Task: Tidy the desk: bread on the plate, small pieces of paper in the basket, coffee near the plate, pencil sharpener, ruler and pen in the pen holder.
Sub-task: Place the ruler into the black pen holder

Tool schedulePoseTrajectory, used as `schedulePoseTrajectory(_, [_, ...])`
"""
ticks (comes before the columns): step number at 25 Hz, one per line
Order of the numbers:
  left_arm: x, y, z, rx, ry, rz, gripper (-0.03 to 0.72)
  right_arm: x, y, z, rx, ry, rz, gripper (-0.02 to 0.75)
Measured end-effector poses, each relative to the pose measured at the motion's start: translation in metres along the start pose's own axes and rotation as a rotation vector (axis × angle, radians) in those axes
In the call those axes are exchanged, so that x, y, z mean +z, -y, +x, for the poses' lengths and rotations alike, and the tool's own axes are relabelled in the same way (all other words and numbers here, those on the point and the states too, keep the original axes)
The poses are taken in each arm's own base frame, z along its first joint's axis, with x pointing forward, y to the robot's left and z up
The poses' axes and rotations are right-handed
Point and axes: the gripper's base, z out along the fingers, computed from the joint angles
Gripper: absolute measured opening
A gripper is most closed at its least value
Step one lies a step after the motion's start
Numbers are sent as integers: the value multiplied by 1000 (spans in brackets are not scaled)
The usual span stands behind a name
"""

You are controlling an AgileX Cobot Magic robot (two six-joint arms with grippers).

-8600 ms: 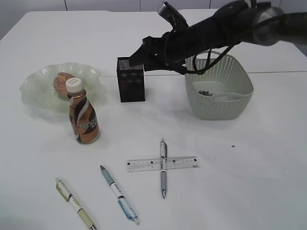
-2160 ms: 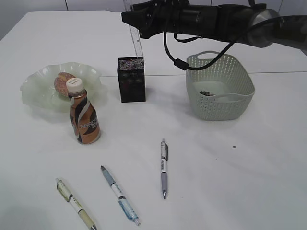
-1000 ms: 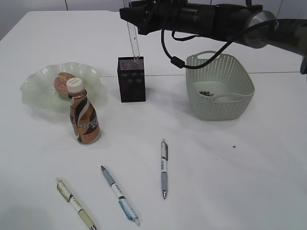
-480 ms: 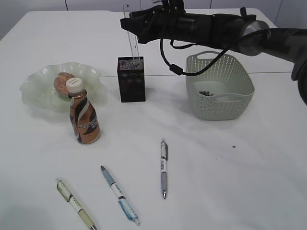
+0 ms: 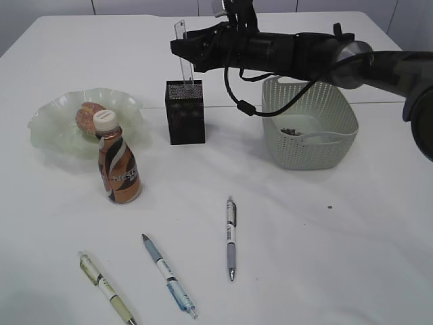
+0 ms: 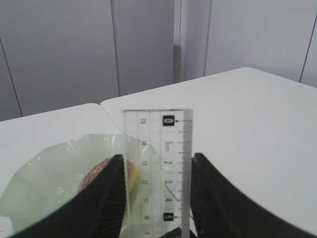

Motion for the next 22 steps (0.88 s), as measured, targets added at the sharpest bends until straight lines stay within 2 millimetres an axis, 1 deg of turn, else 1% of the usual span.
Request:
schedulePoseTrajectory(4, [0, 0, 0, 0, 0, 0, 433, 0, 0, 2, 8, -3, 0, 326])
schedulePoseTrajectory(10, [0, 0, 0, 0, 0, 0, 433, 1, 0, 3, 12, -4, -1, 391])
schedulePoseTrajectory(16, [0, 0, 0, 0, 0, 0, 433, 0, 3, 2, 42, -15, 34, 398])
schedulePoseTrajectory(18, [0, 0, 0, 0, 0, 0, 433, -1, 6, -5, 70, -15, 66, 398])
schedulePoseTrajectory(22, [0, 0, 0, 0, 0, 0, 433, -7, 13, -26, 174, -24, 171, 398])
